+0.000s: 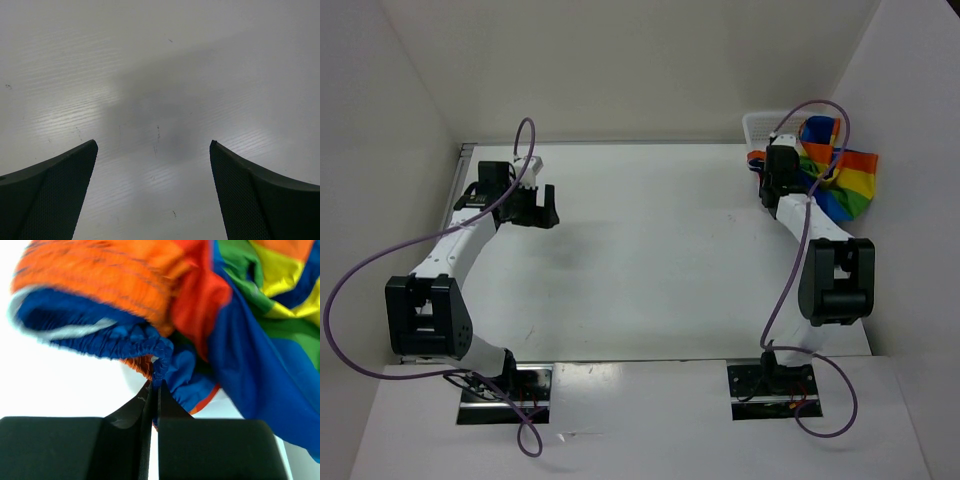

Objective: Fold and stack the shorts
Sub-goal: Grab the shorts from the pile

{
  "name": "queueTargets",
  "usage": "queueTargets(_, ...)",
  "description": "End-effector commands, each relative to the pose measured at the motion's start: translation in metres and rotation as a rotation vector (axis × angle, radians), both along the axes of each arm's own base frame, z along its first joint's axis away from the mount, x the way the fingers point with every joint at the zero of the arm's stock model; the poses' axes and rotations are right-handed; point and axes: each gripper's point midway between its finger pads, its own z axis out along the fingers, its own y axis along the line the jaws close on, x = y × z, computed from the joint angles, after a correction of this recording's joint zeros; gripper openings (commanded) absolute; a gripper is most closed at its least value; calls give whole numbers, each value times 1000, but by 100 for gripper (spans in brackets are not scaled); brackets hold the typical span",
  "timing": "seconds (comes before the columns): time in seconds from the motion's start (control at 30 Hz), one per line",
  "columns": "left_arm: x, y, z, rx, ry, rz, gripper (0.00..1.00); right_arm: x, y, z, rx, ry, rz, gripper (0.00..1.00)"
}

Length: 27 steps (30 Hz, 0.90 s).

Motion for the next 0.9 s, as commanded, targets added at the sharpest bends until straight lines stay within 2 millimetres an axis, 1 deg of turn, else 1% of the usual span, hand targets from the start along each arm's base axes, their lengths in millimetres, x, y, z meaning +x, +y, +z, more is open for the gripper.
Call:
queueTargets(0.0, 12, -7, 24, -25, -70, -32, 100, 16, 23, 92, -35, -230, 42, 0)
queueTargets(0.03, 12, -7, 24, -25, -70, -32, 100, 19, 21, 104, -40, -259, 30, 0)
queueTargets(0.07, 14, -7, 25, -25, -80, -32, 100, 20, 26, 116, -37, -287, 39, 0)
queueTargets(0.1, 13, -7, 29, -25, -91, -32, 100, 21, 24, 137, -41, -329, 26, 0)
queueTargets(0.17, 15, -7, 35, -24, -113, -32, 100, 23, 20, 155, -48, -368, 2, 0)
queueTargets(0.2, 14, -8, 35, -31, -113, -39, 100, 23, 18, 177, -49, -415, -10, 0)
queueTargets(0.23, 15, -8, 41, -30, -134, -39, 100, 25, 18, 190, -47, -445, -11, 0)
queueTargets(0.27, 15, -8, 41, -30, -134, -39, 100, 26, 18, 202, -45, -478, -13, 0)
queueTargets(0.3, 14, -10, 46, -36, -146, -46, 100, 27, 18, 224, -42, -525, -14, 0)
queueTargets(0.33, 14, -10, 49, -36, -162, -46, 100, 27, 17, 238, -43, -558, -26, 0)
queueTargets(0.37, 14, -10, 49, -36, -162, -46, 100, 26, 17, 264, -39, -612, -28, 0)
queueTargets(0.43, 11, -10, 61, -35, -192, -47, 100, 24, 17, 289, -35, -666, -30, 0)
queueTargets(0.47, 10, -12, 61, -42, -193, -55, 100, 20, 16, 313, -31, -716, -33, 0)
queueTargets(0.53, 8, -12, 71, -41, -219, -56, 100, 16, 16, 335, -27, -763, -34, 0)
queueTargets(0.57, 9, -12, 75, -41, -228, -56, 100, 10, 16, 357, -24, -809, -36, 0)
queueTargets(0.6, 9, -10, 78, -32, -237, -47, 100, 8, 17, 369, -20, -836, -28, 0)
queueTargets(0.63, 11, -10, 79, -32, -246, -47, 100, 1, 18, 385, -28, -867, -15, 0)
queueTargets(0.67, 11, -10, 88, -31, -267, -47, 100, -7, 19, 409, -23, -920, -6, 0)
queueTargets(0.73, 13, -10, 98, -30, -297, -48, 100, -17, 22, 435, -17, -984, 12, 0)
queueTargets(0.77, 13, -10, 105, -30, -315, -48, 100, -27, 27, 459, -21, -1034, 35, 0)
queueTargets(0.8, 12, -10, 111, -29, -335, -48, 100, -34, 26, 472, -28, -1067, 34, 0)
queueTargets(0.83, 12, -10, 111, -29, -335, -48, 100, -41, 32, 486, -28, -1102, 54, 0)
queueTargets(0.87, 11, -10, 115, -29, -347, -49, 100, -52, 38, 510, -31, -1155, 75, 0)
